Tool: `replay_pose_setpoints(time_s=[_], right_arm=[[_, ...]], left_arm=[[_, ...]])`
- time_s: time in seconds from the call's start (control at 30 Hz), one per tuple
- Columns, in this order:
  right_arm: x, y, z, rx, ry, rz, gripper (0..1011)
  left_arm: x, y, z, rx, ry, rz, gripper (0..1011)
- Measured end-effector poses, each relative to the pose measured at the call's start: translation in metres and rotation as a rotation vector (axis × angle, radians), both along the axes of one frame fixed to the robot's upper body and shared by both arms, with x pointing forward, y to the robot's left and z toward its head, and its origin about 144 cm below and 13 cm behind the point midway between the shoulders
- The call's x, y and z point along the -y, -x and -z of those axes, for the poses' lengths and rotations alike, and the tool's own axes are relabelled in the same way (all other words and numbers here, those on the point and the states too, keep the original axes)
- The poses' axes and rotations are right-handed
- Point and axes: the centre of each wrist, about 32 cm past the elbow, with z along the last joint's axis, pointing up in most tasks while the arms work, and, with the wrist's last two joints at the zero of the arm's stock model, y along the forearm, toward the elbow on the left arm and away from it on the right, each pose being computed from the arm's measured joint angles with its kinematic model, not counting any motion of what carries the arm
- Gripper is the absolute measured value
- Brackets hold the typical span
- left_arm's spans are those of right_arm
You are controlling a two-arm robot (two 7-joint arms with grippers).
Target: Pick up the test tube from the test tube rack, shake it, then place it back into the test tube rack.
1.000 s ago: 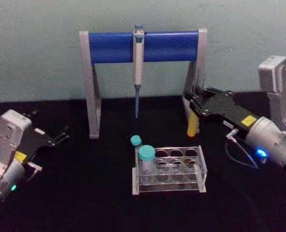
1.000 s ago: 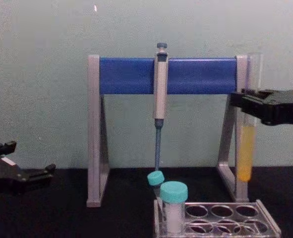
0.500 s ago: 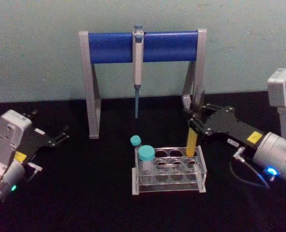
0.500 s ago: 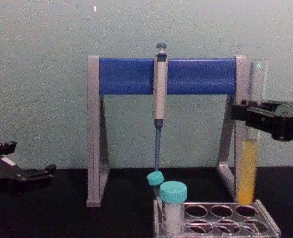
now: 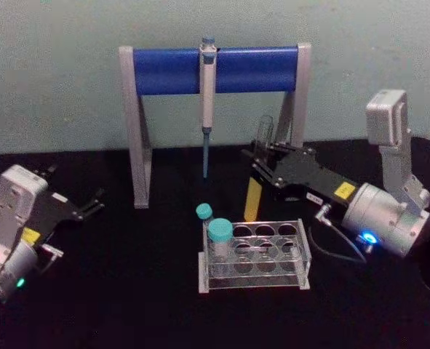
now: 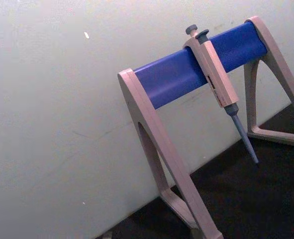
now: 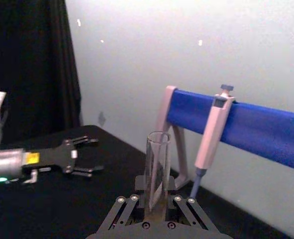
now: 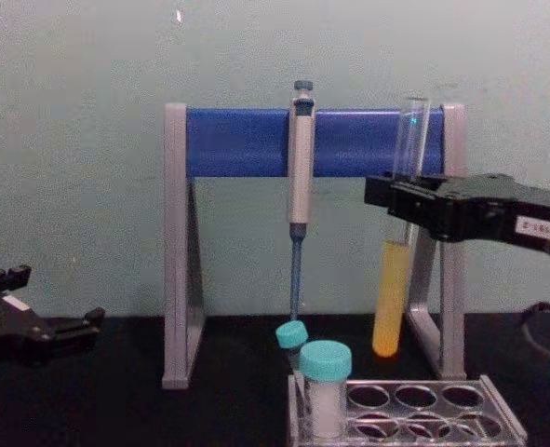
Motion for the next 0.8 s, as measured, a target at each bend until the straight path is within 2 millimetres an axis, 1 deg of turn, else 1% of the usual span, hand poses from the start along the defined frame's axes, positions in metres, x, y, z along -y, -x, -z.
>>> replay_pose_setpoints(time_s=[0.2,0.8], right_arm=[[-0.002,-0.012,0.002,0.028,0.019,0.051,233],[0.003,-0.013,0.002,0.042,0.041,0.102,233]], left_arm=[[0.0,0.0,0.0,0.0,0.0,0.0,1010],[0.0,0.0,0.0,0.0,0.0,0.0,1010]])
